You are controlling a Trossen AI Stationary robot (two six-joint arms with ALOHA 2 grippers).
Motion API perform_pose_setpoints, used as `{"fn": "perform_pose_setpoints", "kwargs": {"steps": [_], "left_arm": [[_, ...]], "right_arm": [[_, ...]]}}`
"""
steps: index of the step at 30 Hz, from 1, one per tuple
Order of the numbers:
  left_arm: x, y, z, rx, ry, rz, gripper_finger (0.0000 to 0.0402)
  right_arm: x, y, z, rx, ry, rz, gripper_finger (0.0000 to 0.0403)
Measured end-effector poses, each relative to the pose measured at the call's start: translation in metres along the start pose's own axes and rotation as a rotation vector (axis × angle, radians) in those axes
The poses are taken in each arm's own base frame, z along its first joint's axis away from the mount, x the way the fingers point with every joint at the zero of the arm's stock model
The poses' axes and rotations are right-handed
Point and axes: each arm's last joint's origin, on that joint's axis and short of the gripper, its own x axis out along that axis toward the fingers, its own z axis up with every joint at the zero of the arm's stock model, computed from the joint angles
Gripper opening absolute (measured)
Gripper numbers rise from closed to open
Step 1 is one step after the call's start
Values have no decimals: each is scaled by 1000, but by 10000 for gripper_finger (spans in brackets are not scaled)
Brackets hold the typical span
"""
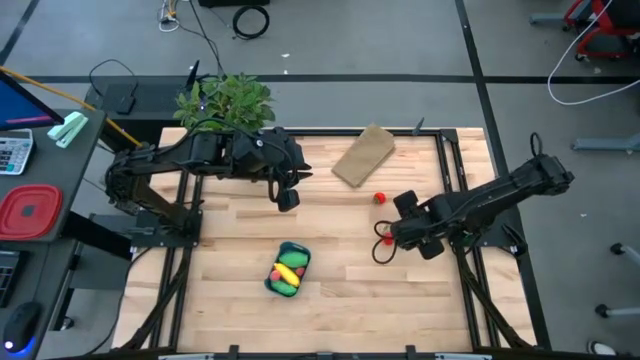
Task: Pick and placing Produce into tupperware
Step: Put the yellow pineapple into the blue bin
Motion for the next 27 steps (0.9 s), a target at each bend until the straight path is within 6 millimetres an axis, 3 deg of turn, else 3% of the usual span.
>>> {"fn": "perform_pose_setpoints", "kwargs": {"steps": [7,14,23,27], "left_arm": [[0,0,0,2,3,0,66],[0,0,-2,7,18,1,62],[0,0,-3,10,31,2,63],[0,0,-3,11,31,2,57]], "right_arm": [[18,4,11,-138,94,45,285],[31,8,18,-150,148,111,286],[54,10,27,-328,259,84,286],[62,10,31,-329,282,103,286]]}}
